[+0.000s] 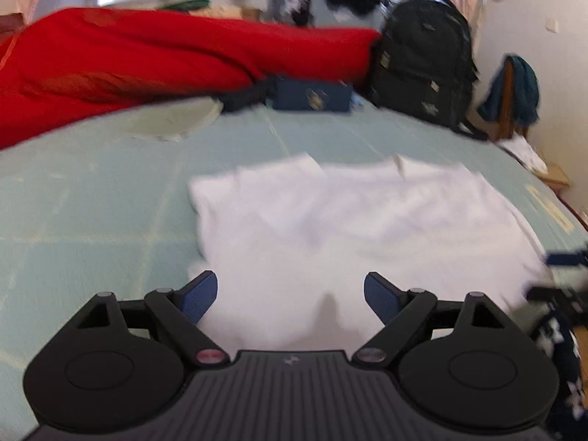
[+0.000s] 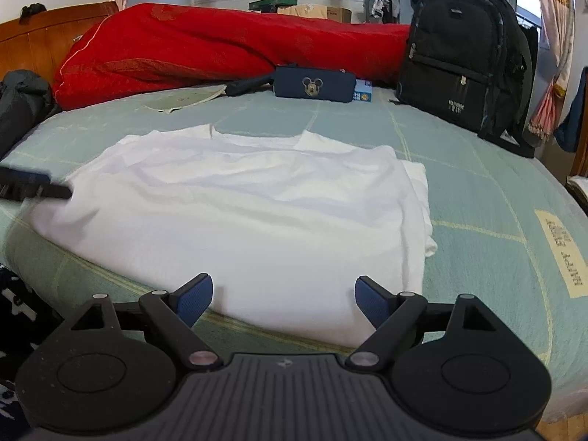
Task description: Fold clothes
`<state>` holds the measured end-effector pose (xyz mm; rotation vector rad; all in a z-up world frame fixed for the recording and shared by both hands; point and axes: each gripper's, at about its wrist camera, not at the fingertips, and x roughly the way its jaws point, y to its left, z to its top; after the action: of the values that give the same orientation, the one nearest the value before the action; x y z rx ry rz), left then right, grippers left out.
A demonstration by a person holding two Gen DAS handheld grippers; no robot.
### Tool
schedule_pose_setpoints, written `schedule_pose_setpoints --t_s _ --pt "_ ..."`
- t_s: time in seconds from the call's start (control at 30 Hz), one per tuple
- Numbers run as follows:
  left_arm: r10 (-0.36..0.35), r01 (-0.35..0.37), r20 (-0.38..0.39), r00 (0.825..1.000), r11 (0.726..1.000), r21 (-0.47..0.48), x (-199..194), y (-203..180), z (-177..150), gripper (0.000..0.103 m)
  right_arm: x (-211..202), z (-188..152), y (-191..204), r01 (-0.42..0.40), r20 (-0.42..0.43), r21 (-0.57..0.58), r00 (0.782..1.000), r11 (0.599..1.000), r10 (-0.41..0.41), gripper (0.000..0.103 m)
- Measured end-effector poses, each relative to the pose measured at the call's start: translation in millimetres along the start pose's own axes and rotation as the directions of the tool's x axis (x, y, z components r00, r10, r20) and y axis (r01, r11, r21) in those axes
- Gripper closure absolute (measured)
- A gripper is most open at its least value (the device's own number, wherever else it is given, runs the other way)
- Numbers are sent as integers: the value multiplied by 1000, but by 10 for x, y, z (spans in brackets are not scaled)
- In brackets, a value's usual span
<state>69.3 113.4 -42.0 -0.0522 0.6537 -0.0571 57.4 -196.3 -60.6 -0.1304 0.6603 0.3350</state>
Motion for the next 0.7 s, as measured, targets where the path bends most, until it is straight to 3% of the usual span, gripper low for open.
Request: schedule_pose_setpoints --t_s 0.1,0.23,0.43,0.57,0.7 --pt "89 -90 31 996 995 40 41 227 63 19 -45 38 80 19 11 -34 1000 999 -18 14" --pt "203 -204 17 979 977 68 78 544 55 19 -35 89 156 34 8 -54 999 998 -34 13" --pt "138 -135 -36 990 989 67 270 713 -33 19 97 176 328 27 -13 -80 1000 996 -28 13" --pt "73 -72 -19 997 995 74 324 683 -39 19 138 211 477 26 -24 -137 999 990 -29 13" --pt "58 -57 -2 998 986 158 339 553 -25 18 161 237 555 35 -28 -170 999 985 -40 13"
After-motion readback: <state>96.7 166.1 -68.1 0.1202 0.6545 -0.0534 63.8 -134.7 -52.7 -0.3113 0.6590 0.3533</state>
